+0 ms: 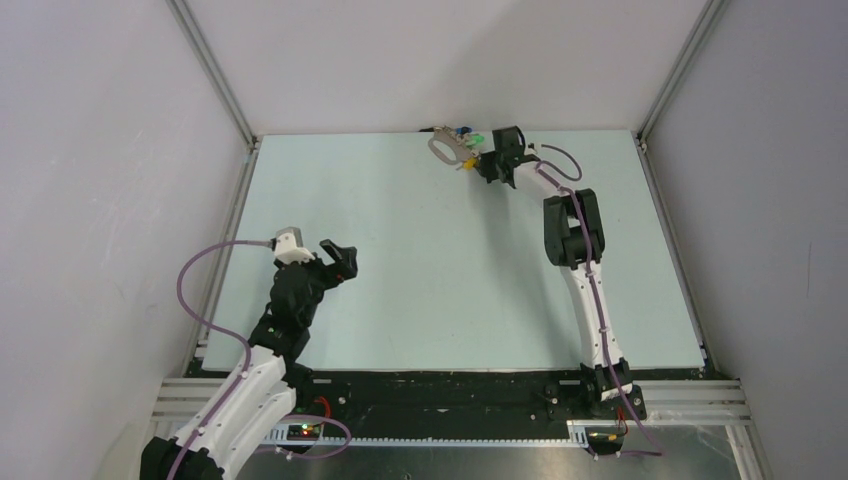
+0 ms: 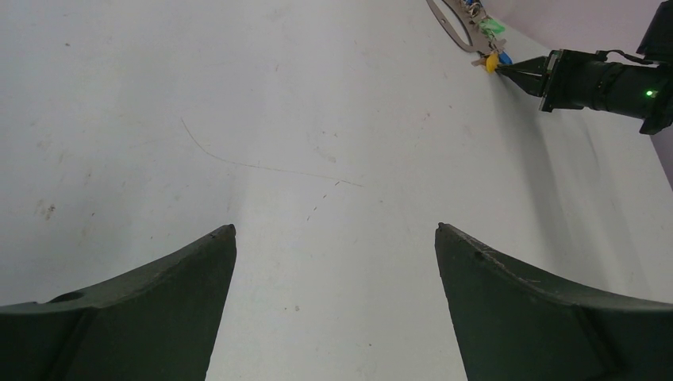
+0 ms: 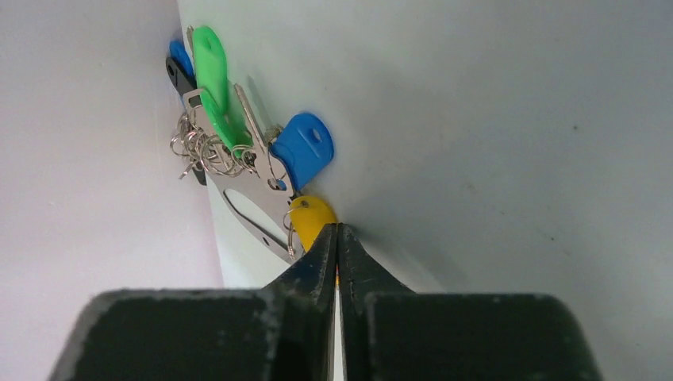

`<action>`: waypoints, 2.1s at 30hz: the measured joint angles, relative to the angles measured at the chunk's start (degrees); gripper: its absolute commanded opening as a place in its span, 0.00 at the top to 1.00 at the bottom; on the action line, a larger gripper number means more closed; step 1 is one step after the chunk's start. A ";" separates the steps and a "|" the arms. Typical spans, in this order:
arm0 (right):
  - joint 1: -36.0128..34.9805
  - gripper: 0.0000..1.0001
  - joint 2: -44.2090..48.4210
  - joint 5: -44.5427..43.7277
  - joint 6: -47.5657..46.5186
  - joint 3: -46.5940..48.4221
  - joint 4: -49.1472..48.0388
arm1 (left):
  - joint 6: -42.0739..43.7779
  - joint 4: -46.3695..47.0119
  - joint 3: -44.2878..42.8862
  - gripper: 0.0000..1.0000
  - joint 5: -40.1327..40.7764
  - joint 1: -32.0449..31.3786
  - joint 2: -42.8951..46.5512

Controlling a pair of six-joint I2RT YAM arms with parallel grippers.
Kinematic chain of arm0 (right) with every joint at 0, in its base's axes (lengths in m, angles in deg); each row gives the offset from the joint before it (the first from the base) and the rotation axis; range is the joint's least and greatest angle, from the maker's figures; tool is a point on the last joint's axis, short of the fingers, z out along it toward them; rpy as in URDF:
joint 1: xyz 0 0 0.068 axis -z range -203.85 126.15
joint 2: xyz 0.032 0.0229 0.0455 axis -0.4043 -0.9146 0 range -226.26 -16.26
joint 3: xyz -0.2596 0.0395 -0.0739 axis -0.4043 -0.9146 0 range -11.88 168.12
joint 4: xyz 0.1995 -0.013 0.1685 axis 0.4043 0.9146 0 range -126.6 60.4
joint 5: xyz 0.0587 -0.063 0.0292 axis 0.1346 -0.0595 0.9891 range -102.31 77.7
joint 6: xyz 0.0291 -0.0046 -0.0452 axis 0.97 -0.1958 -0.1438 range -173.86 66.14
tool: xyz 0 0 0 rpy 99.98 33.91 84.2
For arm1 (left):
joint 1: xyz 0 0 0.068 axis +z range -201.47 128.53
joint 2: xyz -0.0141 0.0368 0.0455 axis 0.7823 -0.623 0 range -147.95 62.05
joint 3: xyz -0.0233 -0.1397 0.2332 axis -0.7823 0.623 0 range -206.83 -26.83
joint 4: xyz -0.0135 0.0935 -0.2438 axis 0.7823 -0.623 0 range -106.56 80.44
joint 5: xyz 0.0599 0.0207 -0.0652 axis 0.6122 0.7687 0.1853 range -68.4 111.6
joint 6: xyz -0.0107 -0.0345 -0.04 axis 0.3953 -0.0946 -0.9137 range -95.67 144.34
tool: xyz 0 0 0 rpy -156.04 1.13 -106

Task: Remove the keys from the keyring

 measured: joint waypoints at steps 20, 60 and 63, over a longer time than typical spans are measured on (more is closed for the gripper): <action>-0.22 1.00 6.84 2.34 -9.55 -9.86 -13.94 | 0.00 0.00 0.00 0.02 0.00 0.00 0.52; -2.03 0.46 15.85 0.70 -11.19 -21.53 -11.87 | 0.02 -0.57 0.00 0.02 0.09 0.00 2.08; -1.95 0.46 12.02 0.37 -13.40 -12.07 -8.59 | 0.02 -0.63 0.00 0.02 0.11 0.00 2.29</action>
